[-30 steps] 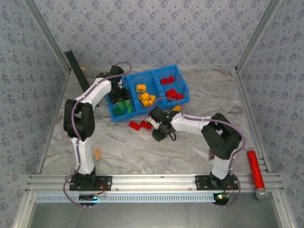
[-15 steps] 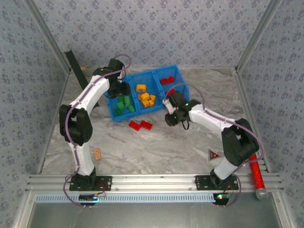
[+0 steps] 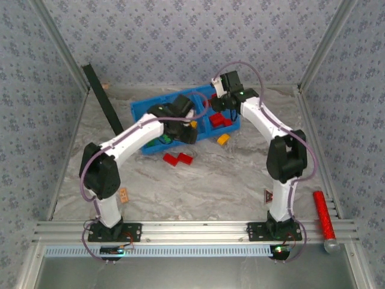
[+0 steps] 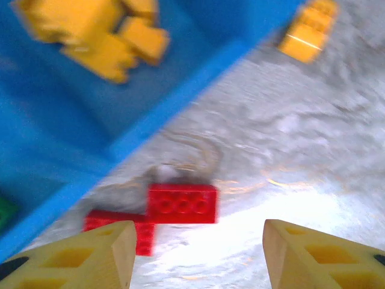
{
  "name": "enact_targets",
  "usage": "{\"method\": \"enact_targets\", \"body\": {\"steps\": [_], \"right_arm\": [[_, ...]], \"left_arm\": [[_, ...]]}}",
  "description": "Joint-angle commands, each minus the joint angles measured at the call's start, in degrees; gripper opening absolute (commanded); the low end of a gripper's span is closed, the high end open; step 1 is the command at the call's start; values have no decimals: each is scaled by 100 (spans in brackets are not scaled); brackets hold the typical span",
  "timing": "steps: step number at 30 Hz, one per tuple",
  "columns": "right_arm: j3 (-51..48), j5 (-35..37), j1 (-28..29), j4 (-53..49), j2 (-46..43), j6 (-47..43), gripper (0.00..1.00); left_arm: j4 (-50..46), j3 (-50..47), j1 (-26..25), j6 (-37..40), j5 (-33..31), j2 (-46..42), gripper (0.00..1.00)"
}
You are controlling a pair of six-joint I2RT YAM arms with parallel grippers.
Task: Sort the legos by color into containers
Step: Place the lego in the container.
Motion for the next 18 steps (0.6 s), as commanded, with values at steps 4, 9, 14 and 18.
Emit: {"method": "enact_targets", "body": {"steps": [4,9,14,18], "right_arm": [[1138,-303,-153,-436,1025,-298,32],[1556,-646,-179,-528,1524,-316,33],[1770,-692,-240,-611,1808,-346,36],[1694,-724,-276,-624,1788,-412,44]], "left_arm": [[629,220,-881,831,36,721,59],[889,596,-1195,1159,-121,1356,60],[1043,1049,-1239,1196,-358,1929,61],[869,1590,-1223,1161,-646,2472,61]]}}
